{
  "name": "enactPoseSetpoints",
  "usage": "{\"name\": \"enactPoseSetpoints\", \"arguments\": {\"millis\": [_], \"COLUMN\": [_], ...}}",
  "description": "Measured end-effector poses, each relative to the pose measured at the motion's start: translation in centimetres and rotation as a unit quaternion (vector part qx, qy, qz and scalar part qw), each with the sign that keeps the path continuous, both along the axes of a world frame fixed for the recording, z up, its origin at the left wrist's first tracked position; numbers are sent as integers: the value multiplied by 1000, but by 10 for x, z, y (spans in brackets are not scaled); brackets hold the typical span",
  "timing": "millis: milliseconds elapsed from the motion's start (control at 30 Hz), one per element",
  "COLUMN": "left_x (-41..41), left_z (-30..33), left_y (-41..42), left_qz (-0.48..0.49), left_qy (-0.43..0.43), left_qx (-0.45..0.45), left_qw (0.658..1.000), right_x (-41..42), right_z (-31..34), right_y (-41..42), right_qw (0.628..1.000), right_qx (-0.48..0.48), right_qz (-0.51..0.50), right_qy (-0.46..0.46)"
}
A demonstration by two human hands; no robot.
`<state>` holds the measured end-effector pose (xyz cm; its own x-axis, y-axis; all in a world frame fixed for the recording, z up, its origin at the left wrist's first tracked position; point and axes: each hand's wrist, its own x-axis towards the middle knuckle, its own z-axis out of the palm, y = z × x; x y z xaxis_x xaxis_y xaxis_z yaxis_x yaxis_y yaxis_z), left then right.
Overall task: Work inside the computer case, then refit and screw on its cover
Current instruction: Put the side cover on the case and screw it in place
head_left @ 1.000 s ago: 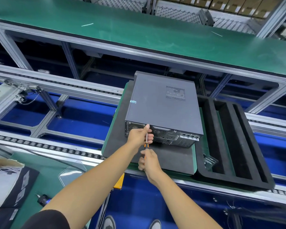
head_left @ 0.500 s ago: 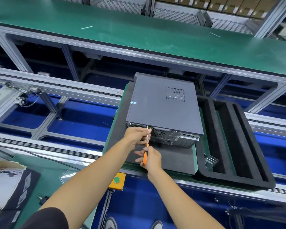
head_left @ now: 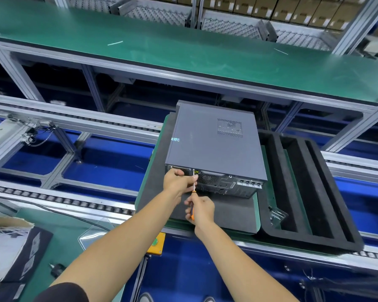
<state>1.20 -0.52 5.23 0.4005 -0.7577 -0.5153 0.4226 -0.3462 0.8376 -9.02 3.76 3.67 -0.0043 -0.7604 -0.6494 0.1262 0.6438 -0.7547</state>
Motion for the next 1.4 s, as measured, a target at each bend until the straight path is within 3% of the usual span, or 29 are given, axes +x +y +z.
{"name": "enactPoseSetpoints", "arguments": {"millis": [233, 500, 733, 933, 1033, 1167, 1267, 1400], "left_x": [3, -2, 4, -4, -5, 6, 11, 4], "left_z": [3, 4, 3, 9, 7, 10, 15, 15], "left_y": [8, -1, 6, -3, -3, 5, 4, -2], "left_qz": [-94, -29, -80, -16, -17, -84, -94, -35], "left_qy": [84, -29, 44, -13, -46, 30, 7, -9], "left_qx": [-12, 2, -9, 29, 39, 11, 15, 31], "left_qw": [992, 999, 996, 999, 998, 996, 995, 999], "right_x": [2, 1, 6, 8, 6, 7, 9, 7], "right_z": [4, -2, 3, 6, 7, 7, 8, 9], "right_y": [-5, -2, -3, -5, -7, -7, -6, -6], "right_qw": [996, 999, 992, 998, 999, 997, 996, 998], "right_qx": [59, 6, 81, -8, 8, 50, 56, 19], "right_qz": [11, 25, 22, 58, 49, 35, 36, 68], "right_qy": [-61, 18, -93, 16, 8, -50, -66, 7]}}
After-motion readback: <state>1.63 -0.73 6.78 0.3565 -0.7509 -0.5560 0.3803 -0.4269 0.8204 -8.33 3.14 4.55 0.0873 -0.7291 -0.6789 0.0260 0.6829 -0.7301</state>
